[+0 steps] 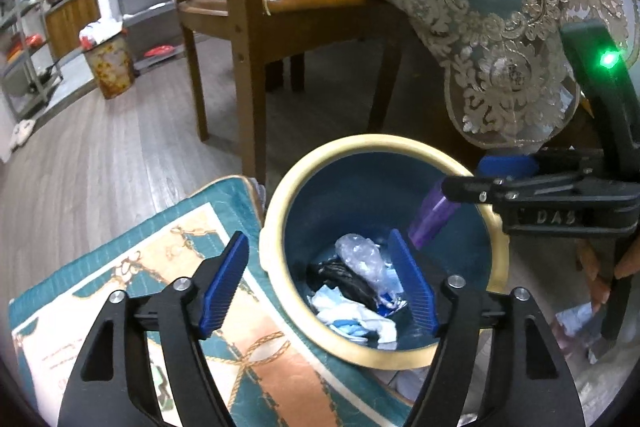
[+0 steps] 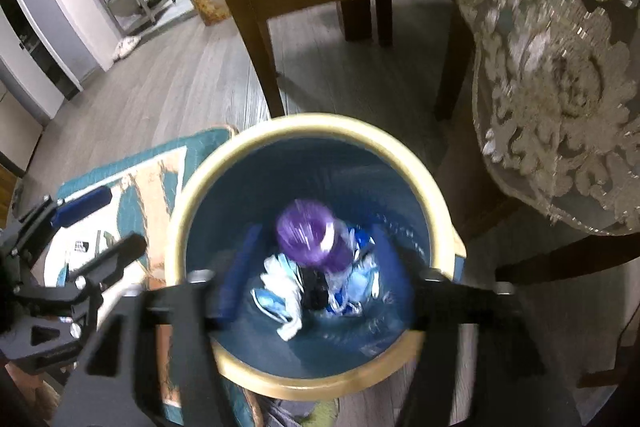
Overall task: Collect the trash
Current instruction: 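Carry the purple bottle and blue packet over the wastebasket and open both tools, then move both open tools back over the cushion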
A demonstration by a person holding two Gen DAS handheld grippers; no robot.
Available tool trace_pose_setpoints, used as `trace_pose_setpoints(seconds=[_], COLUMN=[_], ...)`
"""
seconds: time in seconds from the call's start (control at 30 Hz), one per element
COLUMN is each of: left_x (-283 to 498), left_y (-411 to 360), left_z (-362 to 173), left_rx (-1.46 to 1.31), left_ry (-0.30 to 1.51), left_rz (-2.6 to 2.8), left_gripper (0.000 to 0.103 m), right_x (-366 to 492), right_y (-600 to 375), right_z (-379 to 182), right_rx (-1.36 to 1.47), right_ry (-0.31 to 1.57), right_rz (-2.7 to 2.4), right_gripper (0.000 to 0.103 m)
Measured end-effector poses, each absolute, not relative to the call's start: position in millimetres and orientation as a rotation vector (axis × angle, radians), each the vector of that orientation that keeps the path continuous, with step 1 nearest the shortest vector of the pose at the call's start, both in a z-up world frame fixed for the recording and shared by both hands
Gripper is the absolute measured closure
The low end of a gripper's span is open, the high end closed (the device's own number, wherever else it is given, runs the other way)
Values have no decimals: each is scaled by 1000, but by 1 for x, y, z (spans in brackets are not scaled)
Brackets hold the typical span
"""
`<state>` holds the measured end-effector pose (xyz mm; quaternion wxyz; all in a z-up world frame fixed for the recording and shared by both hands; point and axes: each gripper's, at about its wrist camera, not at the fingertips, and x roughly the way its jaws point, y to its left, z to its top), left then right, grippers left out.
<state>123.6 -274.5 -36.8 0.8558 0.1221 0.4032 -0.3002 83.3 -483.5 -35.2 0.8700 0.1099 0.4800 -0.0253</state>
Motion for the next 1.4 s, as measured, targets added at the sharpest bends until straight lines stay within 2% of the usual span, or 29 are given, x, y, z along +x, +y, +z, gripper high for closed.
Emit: trace_pose_setpoints(seconds=[0.13, 0.2, 0.37, 0.53, 0.87, 1.1, 1.4], left_x=[121, 120, 116, 107, 86, 71, 48], left_y=[-267, -261, -243, -218, -145, -66, 31], left_z=[-33, -31, -24, -10, 15, 39, 38], left_rx=[267, 269, 272, 261, 278, 218, 162], left_ry=[837, 832, 829, 811, 798, 781, 795], left_rz=[-617, -606, -588, -554, -444, -344, -200], left_gripper=[22, 19, 17, 9, 6, 5, 5], right_x=[85, 85, 80, 75, 61, 54, 55], right_y=[-483, -481, -477, -461, -412, -352, -281], right_z=[-30, -27, -17, -7, 15, 26, 24], right_rx=[240, 236, 257, 228, 220, 155, 112], right_ry=[985, 977, 953, 928, 895, 871, 876], right_rz=[-57, -62, -69, -71, -49, 29, 122], right_gripper=[25, 23, 13, 6, 6, 6, 6])
